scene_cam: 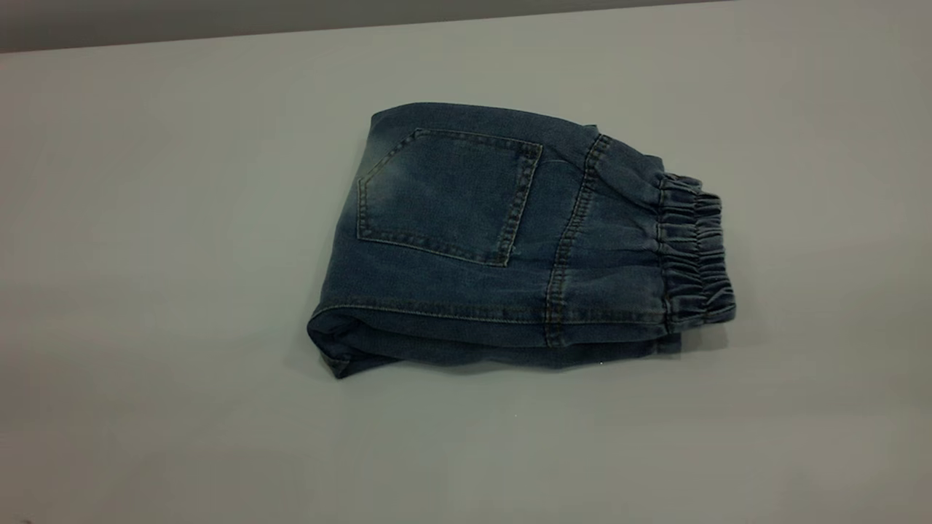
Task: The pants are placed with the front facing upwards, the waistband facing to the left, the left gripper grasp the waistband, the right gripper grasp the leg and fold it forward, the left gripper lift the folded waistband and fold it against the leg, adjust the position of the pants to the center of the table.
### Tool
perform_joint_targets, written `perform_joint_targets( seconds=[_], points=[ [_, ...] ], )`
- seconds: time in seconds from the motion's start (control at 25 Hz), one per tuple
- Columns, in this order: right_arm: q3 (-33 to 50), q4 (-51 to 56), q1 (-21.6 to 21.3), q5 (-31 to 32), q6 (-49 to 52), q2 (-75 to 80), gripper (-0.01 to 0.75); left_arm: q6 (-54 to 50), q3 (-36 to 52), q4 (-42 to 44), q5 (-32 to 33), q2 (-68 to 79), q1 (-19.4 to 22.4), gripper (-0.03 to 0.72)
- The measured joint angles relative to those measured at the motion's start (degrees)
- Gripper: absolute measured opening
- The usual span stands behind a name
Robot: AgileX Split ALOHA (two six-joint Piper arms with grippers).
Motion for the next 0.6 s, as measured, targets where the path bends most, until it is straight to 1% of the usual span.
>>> perform_joint_targets(
  seconds=[0.36,0.48,0.6],
  points=[
    [0.0,0.1,-0.2,0.0,0.0,0.0,0.444,0.0,0.0,0.0,0.1,0.0,0.0,0.561],
    [0.0,0.5,-3.2,0.0,0.0,0.0,0.444,0.0,0.0,0.0,0.1,0.0,0.0,0.561],
    [0.0,1.0,-7.1,0.0,0.0,0.0,0.444,0.0,0.0,0.0,0.1,0.0,0.0,0.561]
  ],
)
